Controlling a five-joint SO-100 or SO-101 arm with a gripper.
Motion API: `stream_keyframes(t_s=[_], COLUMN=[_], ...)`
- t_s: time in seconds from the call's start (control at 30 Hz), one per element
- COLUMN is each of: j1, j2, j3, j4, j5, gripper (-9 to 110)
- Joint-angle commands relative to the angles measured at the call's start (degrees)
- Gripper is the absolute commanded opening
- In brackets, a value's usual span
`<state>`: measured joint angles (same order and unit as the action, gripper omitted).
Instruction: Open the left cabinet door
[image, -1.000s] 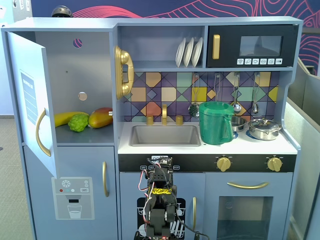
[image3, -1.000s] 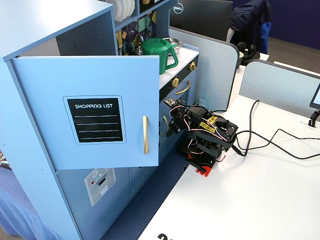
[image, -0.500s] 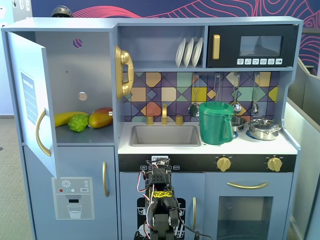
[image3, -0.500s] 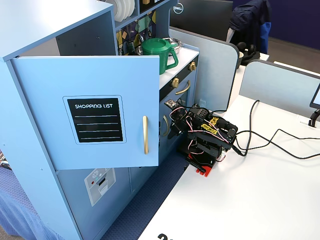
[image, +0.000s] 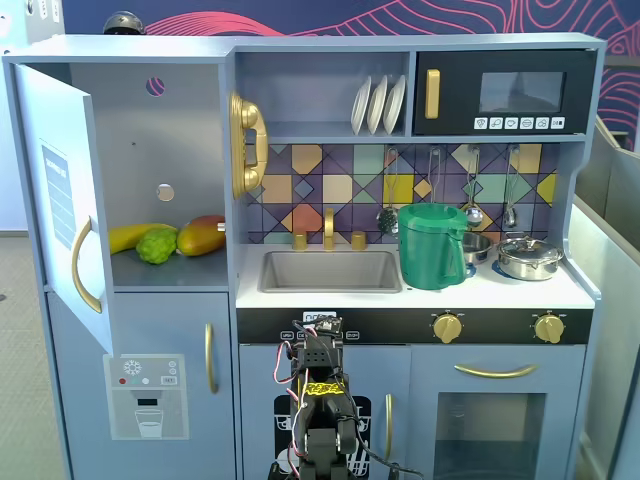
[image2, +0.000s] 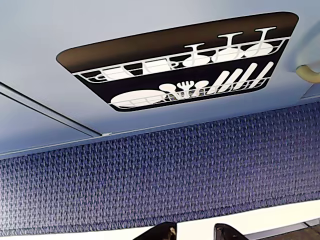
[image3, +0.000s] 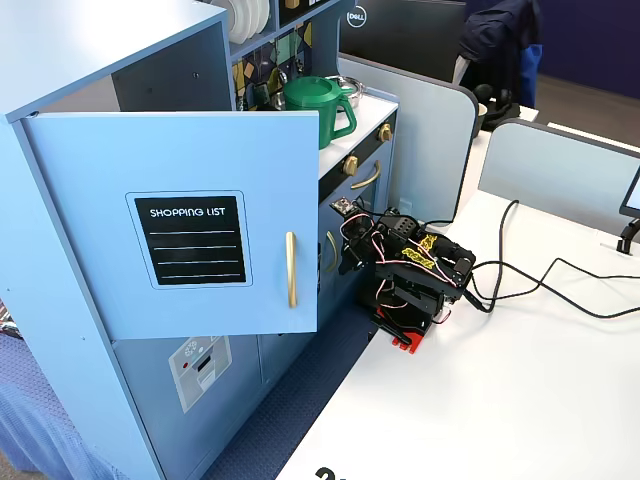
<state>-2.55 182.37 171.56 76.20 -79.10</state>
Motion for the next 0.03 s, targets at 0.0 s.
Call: stream_keyframes(t_s=[0.0], j1=[-0.18], j2=[-0.26], j3=[0.18], j4=[10.20], j5=[2.02], gripper=[0])
